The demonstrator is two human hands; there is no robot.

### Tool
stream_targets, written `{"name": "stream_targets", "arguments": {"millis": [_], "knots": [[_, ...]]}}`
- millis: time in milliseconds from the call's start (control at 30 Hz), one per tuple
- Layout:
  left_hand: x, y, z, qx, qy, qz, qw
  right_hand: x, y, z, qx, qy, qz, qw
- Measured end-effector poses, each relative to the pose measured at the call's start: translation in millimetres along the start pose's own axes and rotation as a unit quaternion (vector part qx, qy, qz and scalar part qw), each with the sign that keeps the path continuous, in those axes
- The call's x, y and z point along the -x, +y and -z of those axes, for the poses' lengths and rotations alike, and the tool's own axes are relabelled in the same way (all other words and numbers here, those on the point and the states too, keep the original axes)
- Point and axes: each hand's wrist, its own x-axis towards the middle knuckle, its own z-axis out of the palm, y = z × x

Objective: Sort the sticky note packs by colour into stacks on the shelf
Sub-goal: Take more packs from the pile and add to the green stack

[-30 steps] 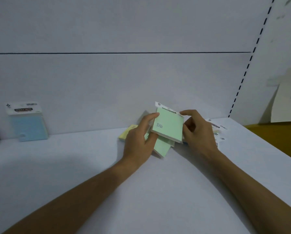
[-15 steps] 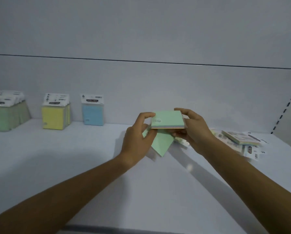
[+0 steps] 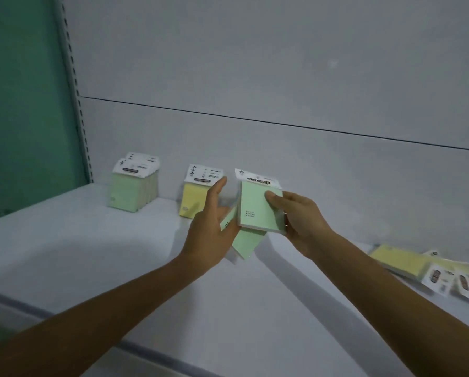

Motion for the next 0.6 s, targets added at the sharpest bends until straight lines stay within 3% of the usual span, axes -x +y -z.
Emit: {"name": "stream_targets", "arguments": {"millis": [300, 467, 600], "knots": [[-35, -74, 147, 0.17, -0.012, 0.048, 0.984, -35, 37, -160, 0.088, 0.035, 0.086, 0.992], [-58, -119, 218, 0.124, -0.091, 0.033, 0.988, -45, 69, -214, 0.069, 0.045, 0.119, 0.99], [-88, -149, 256, 0.037, -0.091, 0.026, 0.995, -52, 82, -236, 0.017, 0.089, 0.102, 0.991]]}}
